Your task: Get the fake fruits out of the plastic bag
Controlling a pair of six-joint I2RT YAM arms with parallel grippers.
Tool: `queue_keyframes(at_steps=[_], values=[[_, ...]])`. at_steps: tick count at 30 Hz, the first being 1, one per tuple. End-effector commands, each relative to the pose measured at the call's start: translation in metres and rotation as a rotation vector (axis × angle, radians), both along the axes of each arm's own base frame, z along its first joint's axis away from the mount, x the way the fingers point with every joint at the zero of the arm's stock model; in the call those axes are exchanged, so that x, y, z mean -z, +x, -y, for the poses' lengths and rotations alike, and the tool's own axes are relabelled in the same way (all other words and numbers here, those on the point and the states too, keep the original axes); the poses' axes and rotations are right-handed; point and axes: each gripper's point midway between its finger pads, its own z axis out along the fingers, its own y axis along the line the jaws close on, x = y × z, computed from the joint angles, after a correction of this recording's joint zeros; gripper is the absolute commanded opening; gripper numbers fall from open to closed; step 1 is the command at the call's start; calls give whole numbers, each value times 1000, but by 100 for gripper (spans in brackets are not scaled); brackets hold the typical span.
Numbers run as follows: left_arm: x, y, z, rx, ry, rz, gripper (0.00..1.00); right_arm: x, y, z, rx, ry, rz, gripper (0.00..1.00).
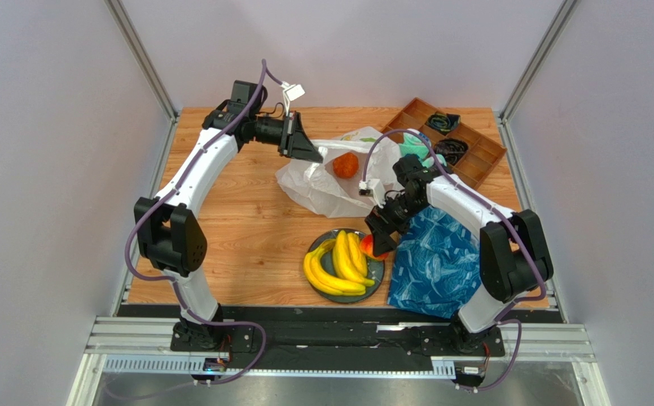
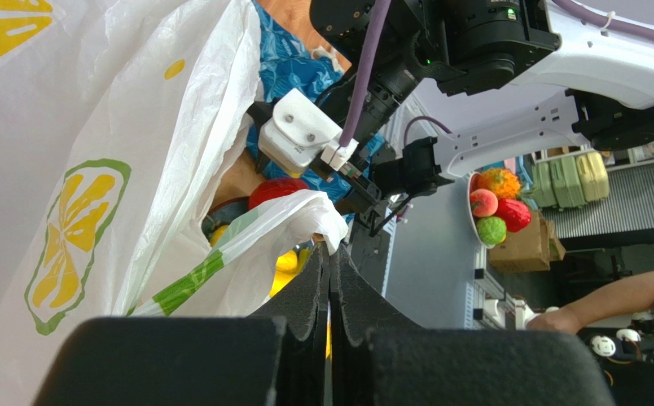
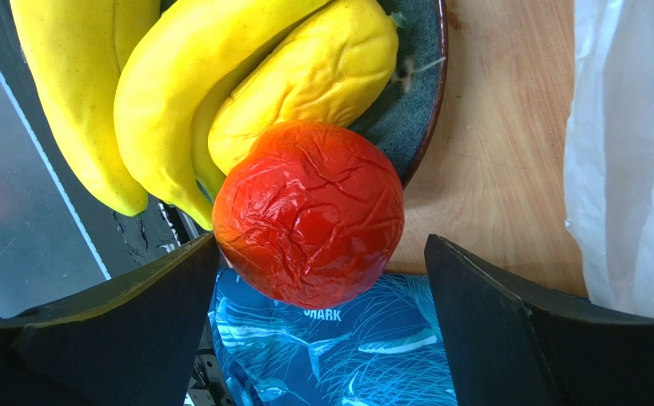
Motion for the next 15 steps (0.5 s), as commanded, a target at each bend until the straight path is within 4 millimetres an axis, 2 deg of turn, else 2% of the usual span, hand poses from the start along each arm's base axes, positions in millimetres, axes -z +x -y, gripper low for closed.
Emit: queue_keyframes(at_steps=[1, 4, 9, 10, 12, 14, 15], values=[[-13, 2, 2, 25, -34, 49, 0, -20, 16, -8, -8, 55, 88, 91], [-12, 2, 2, 26, -37, 47, 0, -18, 18, -11, 4, 63, 63, 85], [-14, 0, 2, 28, -37, 50, 0, -16, 12, -10, -3, 65, 55, 82], [-14, 0, 2, 27, -36, 53, 0, -16, 13, -10, 3, 64, 62, 76], [-13, 0, 2, 26, -35, 52, 0, -19, 13, -11, 3, 75, 69, 71], [-12, 0, 2, 26, -32, 49, 0, -17, 9, -12, 9, 77, 9, 59], [-12, 0, 2, 26, -31, 54, 0, -25, 10, -15, 10, 118, -23, 48]])
